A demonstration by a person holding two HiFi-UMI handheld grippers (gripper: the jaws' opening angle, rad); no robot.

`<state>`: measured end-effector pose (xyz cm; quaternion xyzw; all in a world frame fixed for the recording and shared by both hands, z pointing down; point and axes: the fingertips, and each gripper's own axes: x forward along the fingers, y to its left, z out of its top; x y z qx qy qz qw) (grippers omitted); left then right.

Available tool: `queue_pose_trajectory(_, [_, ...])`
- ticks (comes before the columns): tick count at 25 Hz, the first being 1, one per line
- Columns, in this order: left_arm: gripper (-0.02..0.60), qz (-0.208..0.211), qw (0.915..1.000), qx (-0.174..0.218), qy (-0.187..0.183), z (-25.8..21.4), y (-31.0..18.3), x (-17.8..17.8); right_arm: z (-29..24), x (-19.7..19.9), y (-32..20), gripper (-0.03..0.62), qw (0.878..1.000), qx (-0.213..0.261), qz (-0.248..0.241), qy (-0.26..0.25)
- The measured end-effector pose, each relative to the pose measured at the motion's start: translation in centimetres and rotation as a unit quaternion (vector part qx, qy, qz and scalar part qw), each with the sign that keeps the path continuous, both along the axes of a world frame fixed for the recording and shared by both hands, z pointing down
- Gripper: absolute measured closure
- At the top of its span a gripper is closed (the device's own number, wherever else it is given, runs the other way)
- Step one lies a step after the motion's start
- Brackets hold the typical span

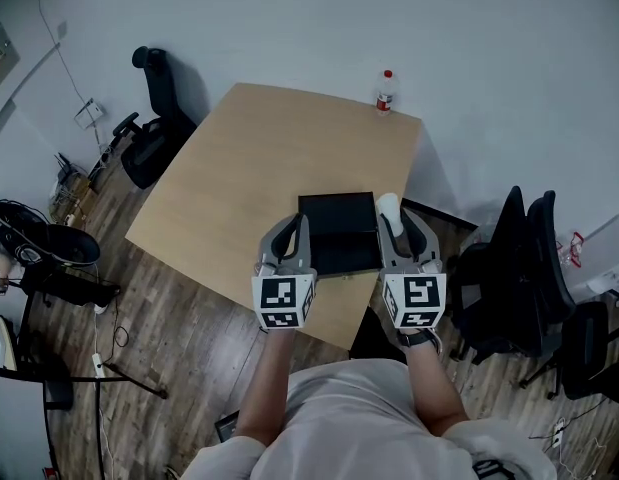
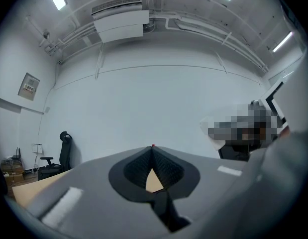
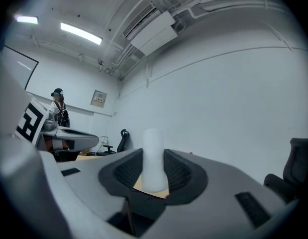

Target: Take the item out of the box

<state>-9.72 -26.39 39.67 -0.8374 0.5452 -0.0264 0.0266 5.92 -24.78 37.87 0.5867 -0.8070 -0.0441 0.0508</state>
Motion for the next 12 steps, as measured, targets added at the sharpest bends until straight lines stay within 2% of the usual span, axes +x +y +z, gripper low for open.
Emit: queue_pose_trajectory(12, [0.574,0.004,0.9996,-0.027,-0.003,2.5,-1.3,0.6,2.7,0.2,-1.2,0.457,1.000,-0.027,-0.003,0.002])
